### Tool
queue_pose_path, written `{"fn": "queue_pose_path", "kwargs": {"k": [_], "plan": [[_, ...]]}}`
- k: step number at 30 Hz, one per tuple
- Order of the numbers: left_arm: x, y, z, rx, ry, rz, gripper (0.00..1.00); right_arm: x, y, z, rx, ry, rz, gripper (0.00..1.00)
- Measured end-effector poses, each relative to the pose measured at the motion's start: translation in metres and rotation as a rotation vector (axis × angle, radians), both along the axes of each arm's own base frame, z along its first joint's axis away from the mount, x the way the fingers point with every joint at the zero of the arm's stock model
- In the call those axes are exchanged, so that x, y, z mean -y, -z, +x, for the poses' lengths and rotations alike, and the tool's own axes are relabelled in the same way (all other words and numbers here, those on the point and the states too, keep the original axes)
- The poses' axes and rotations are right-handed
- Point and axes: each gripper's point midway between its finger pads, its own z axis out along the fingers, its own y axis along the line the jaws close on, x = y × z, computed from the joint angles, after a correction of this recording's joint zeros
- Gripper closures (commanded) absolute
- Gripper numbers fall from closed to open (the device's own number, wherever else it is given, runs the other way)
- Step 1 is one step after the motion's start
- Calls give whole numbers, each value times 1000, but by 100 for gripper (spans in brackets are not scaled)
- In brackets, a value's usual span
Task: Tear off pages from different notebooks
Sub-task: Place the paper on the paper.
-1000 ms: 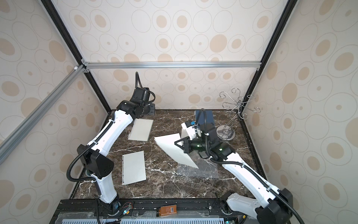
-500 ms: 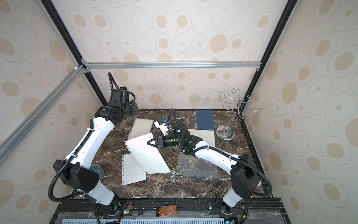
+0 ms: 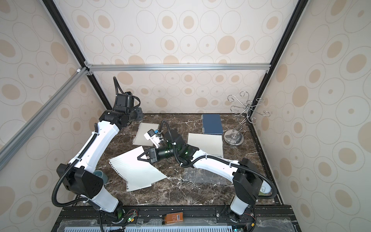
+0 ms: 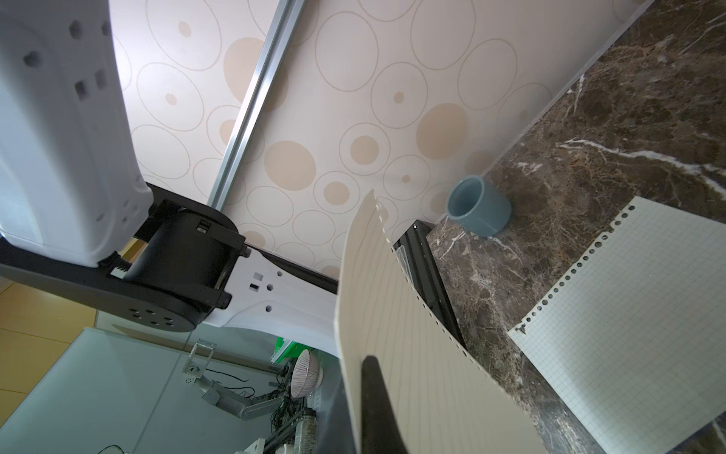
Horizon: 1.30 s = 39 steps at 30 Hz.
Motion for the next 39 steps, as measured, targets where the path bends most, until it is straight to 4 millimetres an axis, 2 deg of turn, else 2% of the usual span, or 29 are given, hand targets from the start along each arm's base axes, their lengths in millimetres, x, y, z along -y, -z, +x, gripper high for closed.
{"fn": "queue_pose_path", "kwargs": {"k": [4,7,14,18,21,24,28,33,39], "plan": [[0,3,0,-5,1,-2,75,-4,13,6,-2,17,-22,100],[-1,6,0,-11,2,-3,74,-12,40,17,-4,30,-70,100],[2,28,-1,-52,16,-7,74,-30,128,58,-65,64,-206,100],[4,41,-3,-77,26,-10,74,-25,178,81,-109,96,-279,100],[5,44,-2,-78,31,-14,74,-18,205,95,-127,117,-322,100],[7,46,-2,-79,36,-21,74,-14,220,107,-124,133,-351,100],[9,48,-1,-78,41,-33,74,-16,231,115,-101,133,-376,100],[11,51,-1,-82,49,-45,68,-18,243,125,-67,139,-413,76],[12,59,-3,-100,52,-49,58,-9,258,132,-39,158,-477,57]]}}
